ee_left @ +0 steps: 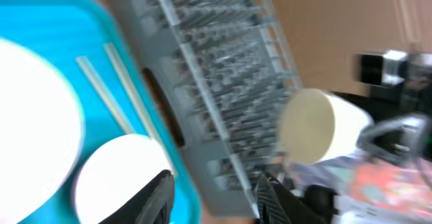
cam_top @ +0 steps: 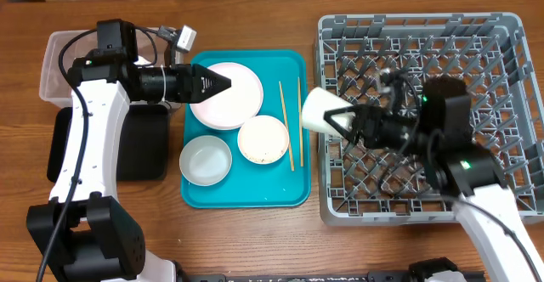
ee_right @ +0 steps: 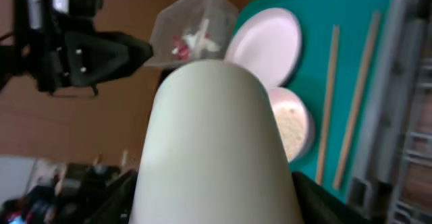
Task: Sort waste into correct bins and load items into the dishwasher
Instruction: 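Lower the white cup into the rack's front-left corner and open the right gripper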
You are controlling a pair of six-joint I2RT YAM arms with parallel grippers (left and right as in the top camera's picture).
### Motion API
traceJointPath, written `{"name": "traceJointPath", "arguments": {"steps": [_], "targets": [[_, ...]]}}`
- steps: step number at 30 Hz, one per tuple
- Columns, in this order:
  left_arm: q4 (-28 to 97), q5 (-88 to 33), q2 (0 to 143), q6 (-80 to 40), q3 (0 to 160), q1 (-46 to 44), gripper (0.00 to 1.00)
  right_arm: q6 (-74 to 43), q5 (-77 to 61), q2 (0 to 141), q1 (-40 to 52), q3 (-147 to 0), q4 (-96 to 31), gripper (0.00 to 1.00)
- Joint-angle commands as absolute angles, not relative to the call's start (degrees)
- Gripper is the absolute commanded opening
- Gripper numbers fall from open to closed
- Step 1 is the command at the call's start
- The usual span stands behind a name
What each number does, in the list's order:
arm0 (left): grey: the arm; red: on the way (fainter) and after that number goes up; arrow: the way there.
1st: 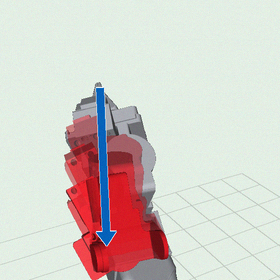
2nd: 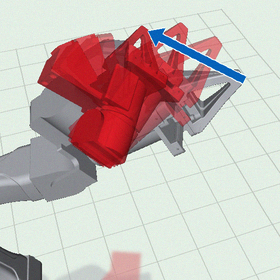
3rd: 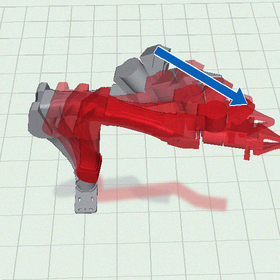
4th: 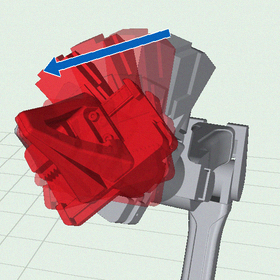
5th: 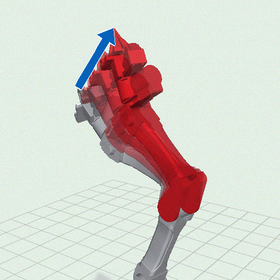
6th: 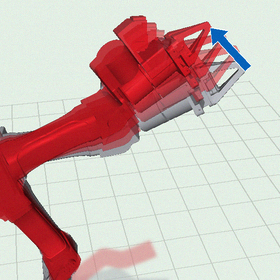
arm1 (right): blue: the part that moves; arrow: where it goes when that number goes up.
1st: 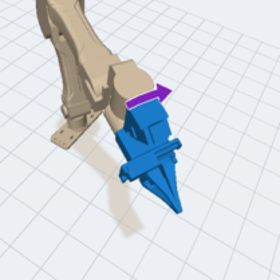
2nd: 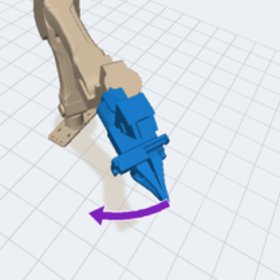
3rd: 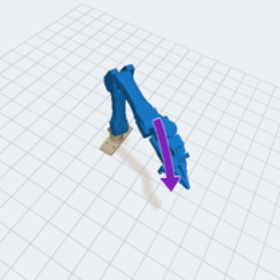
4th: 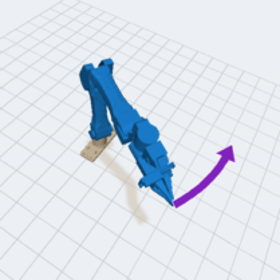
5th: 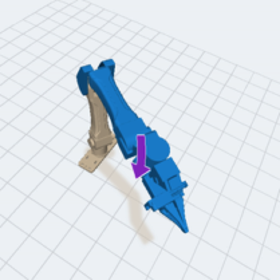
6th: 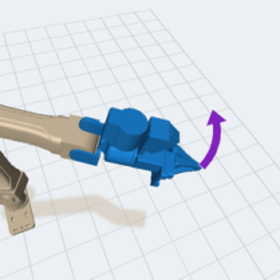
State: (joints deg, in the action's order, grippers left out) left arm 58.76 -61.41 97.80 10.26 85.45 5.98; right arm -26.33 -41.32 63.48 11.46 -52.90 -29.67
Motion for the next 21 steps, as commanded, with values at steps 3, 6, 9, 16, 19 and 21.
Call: {"name": "traceJointPath", "arguments": {"steps": [3,6,9,16,19,21], "targets": [[60.18,-41.98,98.24,8.51,95.79,4.32,0.41,-28.88,-14.68,57.47,17.52,-58.33,-48.42,0.52],[62.22,-31.31,98.24,8.49,100.82,1.83,0.41,-32.69,-5.10,58.02,22.15,-62.78,-59.09,0.52],[62.59,-21.23,98.24,8.51,102.80,-1.72,0.43,-37.26,-0.86,59.92,26.04,-65.76,-66.98,0.52],[62.85,-11.33,98.24,8.51,102.83,-6.11,0.44,-43.22,1.56,68.88,30.28,-66.19,-76.82,0.53],[62.94,-10.46,98.24,8.51,102.83,-6.79,0.44,-45.43,4.05,73.63,32.01,-66.08,-78.78,0.53],[63.20,-10.41,98.24,8.51,102.83,-6.76,0.44,-45.45,3.97,76.55,33.12,-65.98,-78.63,0.54]]}}
